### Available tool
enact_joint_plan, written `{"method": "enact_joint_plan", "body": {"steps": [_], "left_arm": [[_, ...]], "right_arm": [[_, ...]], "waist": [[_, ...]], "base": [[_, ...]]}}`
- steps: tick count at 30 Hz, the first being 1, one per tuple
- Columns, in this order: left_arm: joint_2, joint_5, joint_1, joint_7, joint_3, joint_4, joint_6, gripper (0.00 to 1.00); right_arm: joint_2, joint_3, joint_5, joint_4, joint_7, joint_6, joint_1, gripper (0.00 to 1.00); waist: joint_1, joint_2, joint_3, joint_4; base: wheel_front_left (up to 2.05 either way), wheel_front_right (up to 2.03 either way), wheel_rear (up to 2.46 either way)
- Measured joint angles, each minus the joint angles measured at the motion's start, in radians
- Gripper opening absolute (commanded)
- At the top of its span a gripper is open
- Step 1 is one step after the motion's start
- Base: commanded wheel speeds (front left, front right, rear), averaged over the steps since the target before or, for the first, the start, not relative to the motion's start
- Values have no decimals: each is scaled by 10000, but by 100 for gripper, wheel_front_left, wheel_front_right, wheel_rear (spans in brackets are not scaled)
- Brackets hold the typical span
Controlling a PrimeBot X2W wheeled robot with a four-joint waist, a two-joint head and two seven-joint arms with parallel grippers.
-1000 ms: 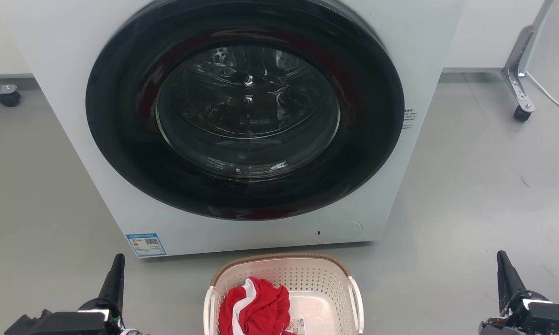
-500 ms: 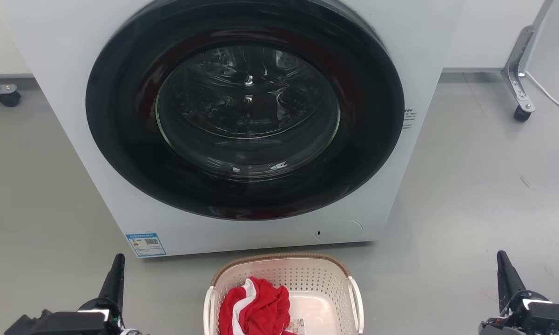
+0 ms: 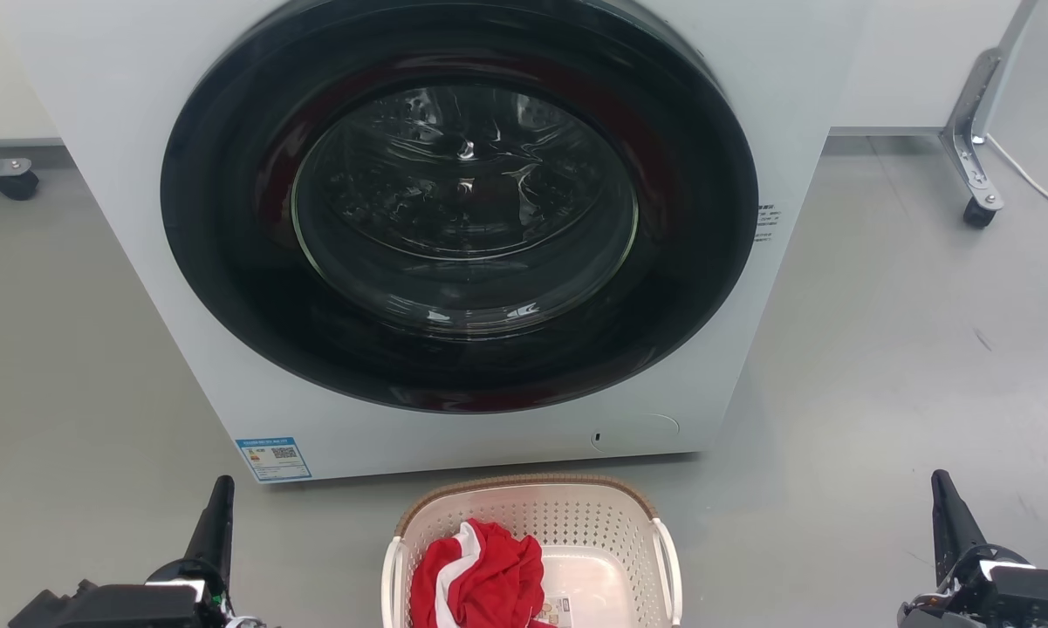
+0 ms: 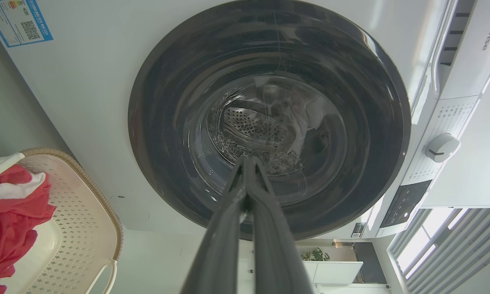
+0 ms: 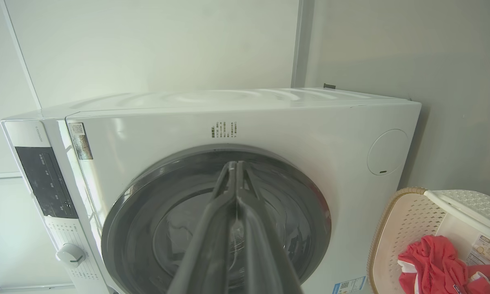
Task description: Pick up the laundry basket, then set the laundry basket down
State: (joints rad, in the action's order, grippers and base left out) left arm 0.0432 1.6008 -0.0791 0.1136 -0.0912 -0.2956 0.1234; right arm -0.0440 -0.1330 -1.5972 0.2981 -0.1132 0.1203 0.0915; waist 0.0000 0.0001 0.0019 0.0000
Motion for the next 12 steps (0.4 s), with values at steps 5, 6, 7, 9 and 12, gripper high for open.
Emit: {"method": "enact_joint_plan", "body": {"steps": [5, 6, 7, 9, 12], "left_arm": [[0, 0, 0, 0, 0, 0, 0, 0], [0, 0, 0, 0, 0, 0, 0, 0], [0, 0, 0, 0, 0, 0, 0, 0], [0, 0, 0, 0, 0, 0, 0, 0], [0, 0, 0, 0, 0, 0, 0, 0]], "right_arm": [[0, 0, 0, 0, 0, 0, 0, 0], [0, 0, 0, 0, 0, 0, 0, 0], [0, 0, 0, 0, 0, 0, 0, 0], [0, 0, 0, 0, 0, 0, 0, 0], [0, 0, 0, 0, 0, 0, 0, 0]], "waist": [[0, 0, 0, 0], [0, 0, 0, 0], [0, 0, 0, 0], [0, 0, 0, 0], [0, 0, 1, -1]], "base": [[0, 0, 0], [0, 0, 0], [0, 0, 0], [0, 0, 0], [0, 0, 0]]}}
